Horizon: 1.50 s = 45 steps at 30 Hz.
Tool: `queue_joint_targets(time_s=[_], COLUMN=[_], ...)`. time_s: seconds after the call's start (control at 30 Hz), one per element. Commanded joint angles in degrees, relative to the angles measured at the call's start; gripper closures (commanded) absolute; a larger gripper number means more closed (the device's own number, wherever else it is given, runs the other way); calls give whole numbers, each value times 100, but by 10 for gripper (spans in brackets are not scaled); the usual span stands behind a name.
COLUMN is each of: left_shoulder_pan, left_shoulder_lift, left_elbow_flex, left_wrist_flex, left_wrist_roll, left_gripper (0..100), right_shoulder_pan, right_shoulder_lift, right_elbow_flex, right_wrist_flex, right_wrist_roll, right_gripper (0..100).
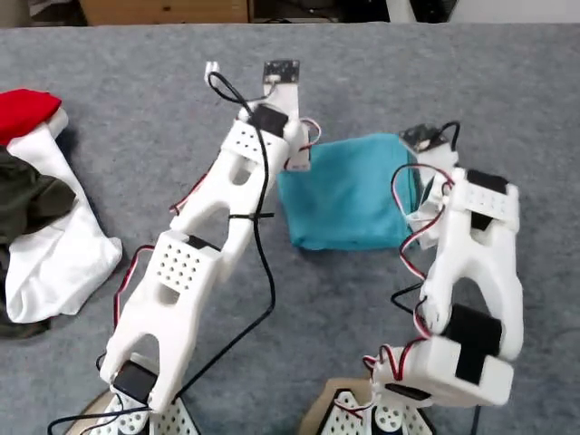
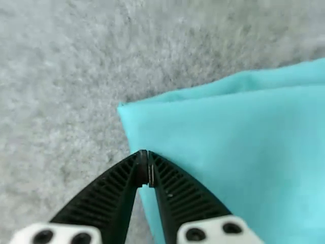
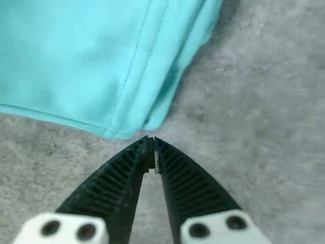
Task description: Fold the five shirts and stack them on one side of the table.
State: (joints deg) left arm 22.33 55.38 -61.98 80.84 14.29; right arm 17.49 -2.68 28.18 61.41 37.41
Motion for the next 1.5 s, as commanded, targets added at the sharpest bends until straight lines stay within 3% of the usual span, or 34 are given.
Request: queue_joint_targets(time_s=[0.0, 0.13, 0.27, 0.73, 0.9, 1.07, 1.17, 1.47], left_shoulder_pan=[-9, 325, 475, 870, 1029, 1064, 853, 879], left_shoulder_lift=[-127, -84, -242, -2325, -3134, -3714, -3785, -3767], left_elbow_flex=[-1187, -2215, -2048, 1257, 3138, 5538, 6356, 6611], left_wrist_flex=[879, 2031, 2031, 1960, 844, -1503, -2585, -2374], left_wrist_roll=[-123, -607, -563, -413, -334, -79, 132, 105], left_gripper=[981, 981, 981, 980, 980, 981, 981, 981], right_shoulder_pan=[-66, -312, -637, -646, -681, -681, -664, -646], right_shoulder_lift=[-549, -488, 180, 3363, 3960, 4593, 4963, 6193], right_elbow_flex=[-690, -1437, -2369, -5947, -6800, -7371, -7635, -8813], right_wrist_flex=[343, 510, 721, 1635, 1785, 1793, 1793, 1793], right_wrist_roll=[35, 44, 35, -97, -211, -220, -220, -211], right_gripper=[993, 993, 993, 993, 993, 993, 993, 993])
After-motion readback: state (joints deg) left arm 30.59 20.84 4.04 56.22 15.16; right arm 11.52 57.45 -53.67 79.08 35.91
